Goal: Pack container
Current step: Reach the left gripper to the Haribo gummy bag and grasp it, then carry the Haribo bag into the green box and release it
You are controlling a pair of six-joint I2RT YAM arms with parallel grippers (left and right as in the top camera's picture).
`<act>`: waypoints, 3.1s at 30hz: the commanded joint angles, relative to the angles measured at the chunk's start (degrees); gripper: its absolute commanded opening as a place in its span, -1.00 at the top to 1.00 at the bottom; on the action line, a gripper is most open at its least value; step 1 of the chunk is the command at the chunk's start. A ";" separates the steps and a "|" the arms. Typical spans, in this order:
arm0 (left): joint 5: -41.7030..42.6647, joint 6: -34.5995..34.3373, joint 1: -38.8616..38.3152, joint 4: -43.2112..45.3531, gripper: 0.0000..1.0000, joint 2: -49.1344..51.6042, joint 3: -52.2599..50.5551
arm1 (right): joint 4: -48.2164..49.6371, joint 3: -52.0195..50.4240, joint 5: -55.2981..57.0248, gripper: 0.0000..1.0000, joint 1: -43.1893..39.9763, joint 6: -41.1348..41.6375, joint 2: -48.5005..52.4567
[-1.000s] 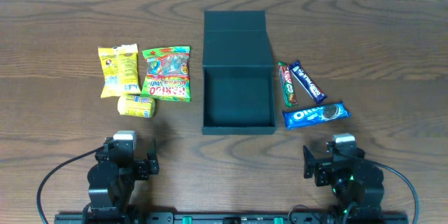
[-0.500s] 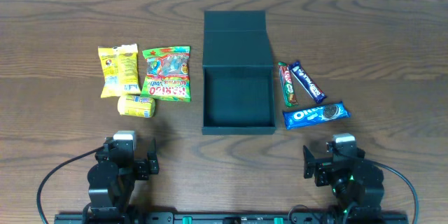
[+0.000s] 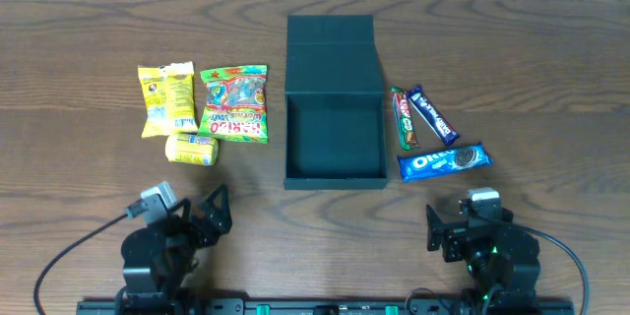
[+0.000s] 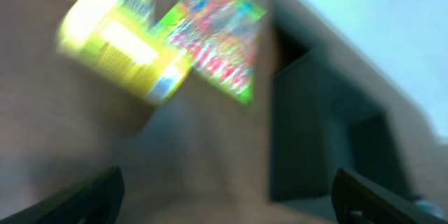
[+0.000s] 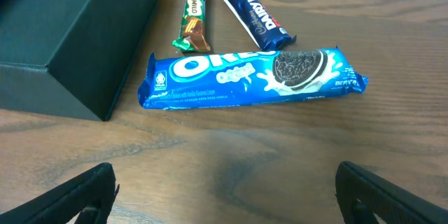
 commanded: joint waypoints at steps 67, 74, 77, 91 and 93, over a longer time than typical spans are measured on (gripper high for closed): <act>-17.64 27.63 -10.82 13.55 0.89 108.00 52.85 | 2.25 -0.15 0.50 -0.99 0.22 3.82 -0.50; -17.79 26.03 -11.43 3.08 0.89 103.41 62.23 | 3.50 -0.15 0.55 -0.99 0.22 21.94 -0.50; -19.47 25.97 -13.05 0.74 0.89 99.43 65.11 | 3.65 -0.15 0.55 -0.99 0.22 22.91 -0.50; -20.68 4.52 -33.46 -9.14 0.89 86.29 66.49 | 3.61 -0.15 0.39 -0.98 0.22 22.91 -0.50; -20.98 0.59 -36.35 -9.29 0.89 86.88 65.66 | 3.43 -0.15 -0.57 -0.99 0.22 22.91 -0.50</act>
